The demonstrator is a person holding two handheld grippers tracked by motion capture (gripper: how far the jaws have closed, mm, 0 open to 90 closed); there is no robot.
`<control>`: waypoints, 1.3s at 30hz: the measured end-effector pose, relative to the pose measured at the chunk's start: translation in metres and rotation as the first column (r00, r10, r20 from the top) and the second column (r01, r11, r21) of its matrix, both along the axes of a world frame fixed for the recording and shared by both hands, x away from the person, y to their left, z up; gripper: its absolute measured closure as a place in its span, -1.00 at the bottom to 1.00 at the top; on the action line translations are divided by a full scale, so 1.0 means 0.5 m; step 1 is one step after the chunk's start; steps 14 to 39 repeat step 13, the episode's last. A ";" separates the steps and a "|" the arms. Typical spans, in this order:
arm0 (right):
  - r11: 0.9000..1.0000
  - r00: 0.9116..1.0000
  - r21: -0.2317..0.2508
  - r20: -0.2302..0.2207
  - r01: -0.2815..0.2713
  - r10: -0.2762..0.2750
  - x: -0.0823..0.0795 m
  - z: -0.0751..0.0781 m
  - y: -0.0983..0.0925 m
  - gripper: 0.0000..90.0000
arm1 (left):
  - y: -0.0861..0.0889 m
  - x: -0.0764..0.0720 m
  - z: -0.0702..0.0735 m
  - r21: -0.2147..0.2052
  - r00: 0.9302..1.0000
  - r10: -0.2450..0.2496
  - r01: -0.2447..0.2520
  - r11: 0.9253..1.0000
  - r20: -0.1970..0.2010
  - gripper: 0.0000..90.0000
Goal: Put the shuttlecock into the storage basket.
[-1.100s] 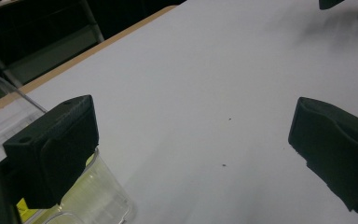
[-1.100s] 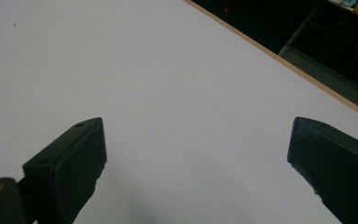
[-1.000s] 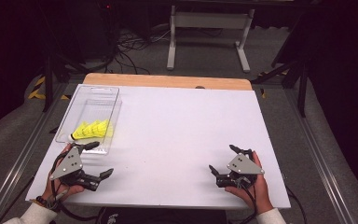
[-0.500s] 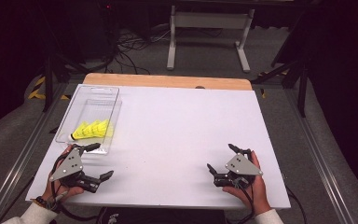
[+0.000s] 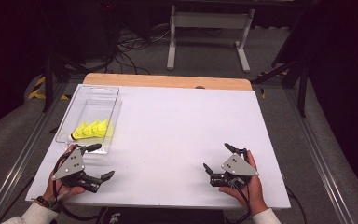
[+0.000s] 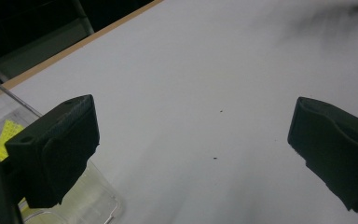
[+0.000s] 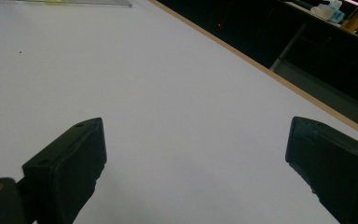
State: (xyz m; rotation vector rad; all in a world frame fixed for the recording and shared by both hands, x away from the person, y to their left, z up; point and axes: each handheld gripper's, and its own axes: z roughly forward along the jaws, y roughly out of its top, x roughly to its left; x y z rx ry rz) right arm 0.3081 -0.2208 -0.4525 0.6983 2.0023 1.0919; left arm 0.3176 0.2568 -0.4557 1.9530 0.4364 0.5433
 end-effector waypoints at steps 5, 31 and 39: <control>1.000 1.000 -0.003 0.002 -0.006 0.006 0.001 -0.001 0.002 -0.87 | -0.001 0.003 -0.002 -0.002 1.000 0.000 0.000 1.000 -0.003 -0.94; 1.000 1.000 -0.002 -0.006 -0.001 0.001 0.003 -0.003 0.003 -0.87 | -0.003 0.005 -0.003 0.003 1.000 0.001 -0.001 1.000 -0.013 -0.93; 1.000 1.000 -0.002 -0.006 -0.001 0.001 0.003 -0.003 0.003 -0.87 | -0.003 0.005 -0.003 0.003 1.000 0.001 -0.001 1.000 -0.013 -0.93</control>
